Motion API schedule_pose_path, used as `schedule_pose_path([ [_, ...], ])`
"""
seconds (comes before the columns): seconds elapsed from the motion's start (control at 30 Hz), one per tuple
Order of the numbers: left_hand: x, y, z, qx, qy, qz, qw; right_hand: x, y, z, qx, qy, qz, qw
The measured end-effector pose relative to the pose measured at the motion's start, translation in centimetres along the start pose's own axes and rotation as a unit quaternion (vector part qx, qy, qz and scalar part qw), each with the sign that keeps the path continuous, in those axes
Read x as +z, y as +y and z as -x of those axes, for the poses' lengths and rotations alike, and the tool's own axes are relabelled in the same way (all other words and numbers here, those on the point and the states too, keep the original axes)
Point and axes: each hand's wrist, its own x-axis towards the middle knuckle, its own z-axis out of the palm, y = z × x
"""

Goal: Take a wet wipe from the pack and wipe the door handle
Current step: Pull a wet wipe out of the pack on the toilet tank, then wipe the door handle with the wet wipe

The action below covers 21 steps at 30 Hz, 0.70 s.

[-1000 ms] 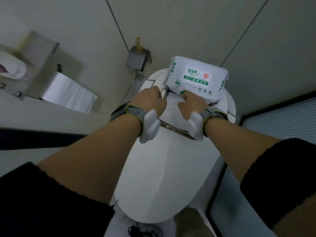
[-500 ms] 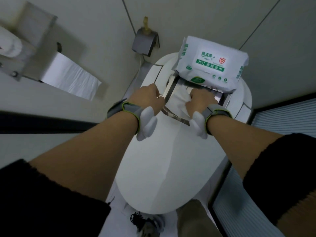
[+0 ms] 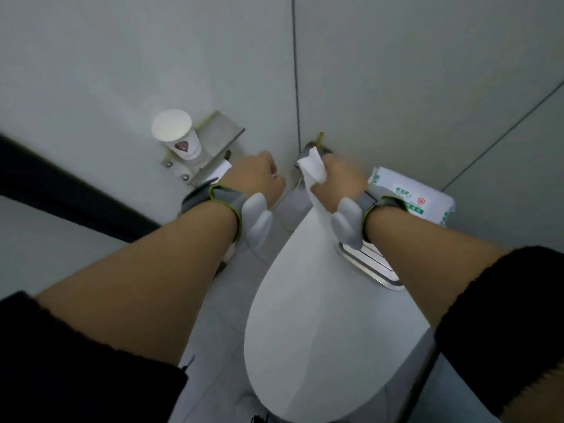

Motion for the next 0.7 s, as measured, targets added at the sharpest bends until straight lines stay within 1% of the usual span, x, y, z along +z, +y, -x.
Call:
schedule_pose_path([
  [0.1, -4.7, -2.4, 1.9, 0.007, 0.054, 0.003, 0.999, -1.9, -6.1, 0.8, -0.055, 0.007, 0.015, 0.998],
  [0.13, -5.5, -2.7, 2.2, 0.007, 0.061, 0.003, 0.998, -2.2, -7.1, 1.0, -0.064, 0.004, 0.011, 0.998],
  [0.2, -9.6, -5.5, 4.3, 0.005, 0.092, 0.006, 0.996, -3.3, -12.2, 2.2, -0.095, 0.007, 0.01, 0.995],
  [0.23, -10.6, -5.9, 4.7, 0.0, 0.096, 0.004, 0.995, -3.8, -13.3, 2.4, -0.1, 0.011, 0.012, 0.995],
  [0.33, -16.6, -9.7, 7.7, -0.02, 0.137, 0.003, 0.99, -5.1, -20.6, 3.7, -0.134, 0.041, -0.002, 0.99],
  [0.37, -17.6, -9.9, 7.9, -0.023, 0.146, 0.004, 0.989, -5.6, -21.5, 3.9, -0.134, 0.047, -0.012, 0.99],
  [0.43, -22.3, -13.8, 11.6, -0.044, 0.199, -0.002, 0.979, -5.7, -28.1, 6.1, -0.176, 0.045, -0.022, 0.983],
  [0.57, -26.3, -16.2, 14.8, -0.052, 0.235, -0.019, 0.97, -5.6, -33.8, 8.0, -0.199, 0.049, -0.057, 0.977],
  [0.67, -30.3, -20.1, 18.8, -0.09, 0.278, -0.03, 0.956, -4.6, -40.4, 10.6, -0.241, 0.04, -0.08, 0.966],
  [0.7, -32.0, -22.2, 21.1, -0.108, 0.299, -0.036, 0.947, -4.0, -43.6, 12.2, -0.263, 0.03, -0.089, 0.96],
])
